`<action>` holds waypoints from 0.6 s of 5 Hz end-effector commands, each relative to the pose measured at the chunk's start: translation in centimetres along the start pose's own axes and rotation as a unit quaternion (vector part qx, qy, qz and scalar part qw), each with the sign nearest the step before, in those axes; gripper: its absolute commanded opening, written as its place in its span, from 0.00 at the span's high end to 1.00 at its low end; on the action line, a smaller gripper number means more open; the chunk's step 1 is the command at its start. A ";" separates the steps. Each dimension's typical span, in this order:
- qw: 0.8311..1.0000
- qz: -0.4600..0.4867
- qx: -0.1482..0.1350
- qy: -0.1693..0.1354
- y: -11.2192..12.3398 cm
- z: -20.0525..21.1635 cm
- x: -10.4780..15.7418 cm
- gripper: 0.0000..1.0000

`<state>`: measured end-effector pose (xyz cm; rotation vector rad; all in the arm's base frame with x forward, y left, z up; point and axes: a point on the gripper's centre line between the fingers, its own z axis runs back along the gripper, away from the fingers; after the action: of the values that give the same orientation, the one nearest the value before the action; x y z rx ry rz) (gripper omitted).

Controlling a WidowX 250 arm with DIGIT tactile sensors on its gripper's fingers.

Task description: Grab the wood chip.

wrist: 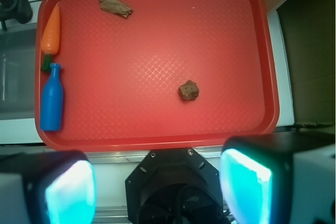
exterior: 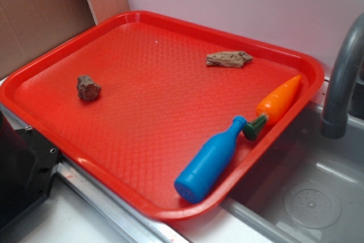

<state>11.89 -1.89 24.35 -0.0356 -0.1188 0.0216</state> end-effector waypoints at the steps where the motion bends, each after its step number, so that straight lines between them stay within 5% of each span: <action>1: 1.000 0.000 0.000 0.000 0.0 0.0 0.0 0.00; 2: 0.997 -0.065 -0.046 0.016 0.9 -4.4 4.5 0.00; 3: 0.993 -0.114 -0.020 -0.001 -0.1 -7.1 9.4 0.00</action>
<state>21.59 -1.68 16.81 -0.0660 -0.0669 -0.1973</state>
